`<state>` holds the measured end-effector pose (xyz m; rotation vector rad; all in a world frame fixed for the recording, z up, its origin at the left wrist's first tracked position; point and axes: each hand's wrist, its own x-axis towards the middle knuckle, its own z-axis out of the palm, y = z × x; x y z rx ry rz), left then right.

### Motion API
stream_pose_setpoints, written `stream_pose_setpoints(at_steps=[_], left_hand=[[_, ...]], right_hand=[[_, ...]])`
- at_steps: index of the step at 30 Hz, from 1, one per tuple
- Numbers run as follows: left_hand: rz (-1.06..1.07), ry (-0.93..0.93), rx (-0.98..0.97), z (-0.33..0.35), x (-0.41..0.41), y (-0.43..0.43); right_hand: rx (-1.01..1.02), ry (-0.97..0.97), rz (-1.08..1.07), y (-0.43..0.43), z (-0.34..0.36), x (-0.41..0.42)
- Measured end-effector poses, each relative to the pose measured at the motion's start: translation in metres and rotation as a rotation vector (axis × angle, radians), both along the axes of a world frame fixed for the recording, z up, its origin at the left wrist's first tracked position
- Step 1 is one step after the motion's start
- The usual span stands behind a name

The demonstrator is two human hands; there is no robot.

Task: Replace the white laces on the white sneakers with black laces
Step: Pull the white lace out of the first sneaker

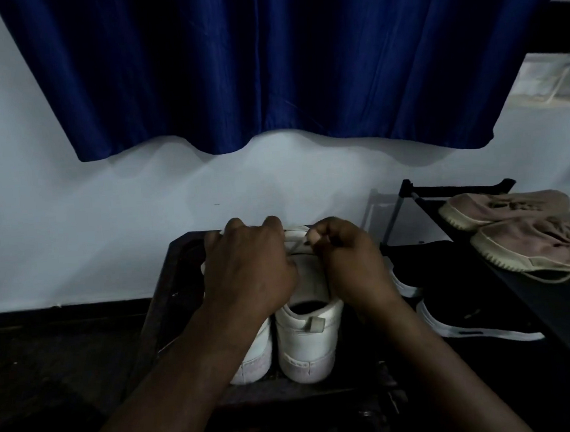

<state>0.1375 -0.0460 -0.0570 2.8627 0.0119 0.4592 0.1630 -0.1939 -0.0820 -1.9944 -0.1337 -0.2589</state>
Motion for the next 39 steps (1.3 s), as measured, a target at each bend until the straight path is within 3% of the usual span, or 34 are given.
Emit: stream_pose_setpoints(at_steps=[3,5,7,9,16,18,20,23,28,29,31,33,34,36,39], left_hand=[[0.029,0.013,0.035,-0.001,-0.001,-0.002],[0.040,0.014,0.042,-0.002,-0.002,-0.004],[0.048,0.004,0.045,-0.003,-0.002,-0.004],[0.049,0.000,0.044,-0.003,-0.002,-0.005],[0.036,-0.044,0.006,-0.002,-0.001,-0.004],[0.031,-0.049,-0.013,-0.003,-0.002,-0.004],[0.027,-0.068,-0.025,-0.003,-0.001,-0.004],[0.026,-0.085,-0.035,-0.005,-0.001,-0.003],[0.025,-0.076,-0.028,-0.006,-0.001,-0.004],[0.025,-0.074,-0.027,-0.006,0.000,-0.004],[0.026,-0.077,-0.027,-0.006,-0.001,-0.003],[0.024,-0.081,-0.025,-0.006,0.000,-0.003],[0.025,-0.082,-0.024,-0.006,0.000,-0.003],[0.027,-0.087,-0.021,-0.007,0.000,-0.003],[0.016,-0.103,-0.018,-0.007,0.000,-0.002]], right_hand=[[0.867,0.227,0.055,-0.005,0.011,-0.001],[1.114,0.281,0.026,-0.013,0.016,0.002],[0.971,0.273,-0.056,-0.017,0.017,0.003],[0.641,0.202,-0.092,-0.016,0.015,0.004],[-0.572,-0.171,0.090,-0.010,0.017,-0.005],[-0.703,-0.222,0.137,-0.010,0.019,-0.006],[-0.655,-0.200,0.122,-0.011,0.018,-0.006],[-0.262,-0.098,0.044,-0.008,0.009,-0.001],[1.302,0.105,0.190,-0.019,0.018,0.002],[1.450,0.116,0.230,-0.024,0.021,0.003],[1.509,0.154,0.257,-0.026,0.023,0.003],[1.346,0.197,0.230,-0.022,0.023,0.002],[1.134,0.161,0.181,-0.019,0.022,0.001],[0.517,-0.026,0.053,-0.014,0.017,0.002],[-0.264,-0.216,0.054,-0.007,0.006,0.002]])
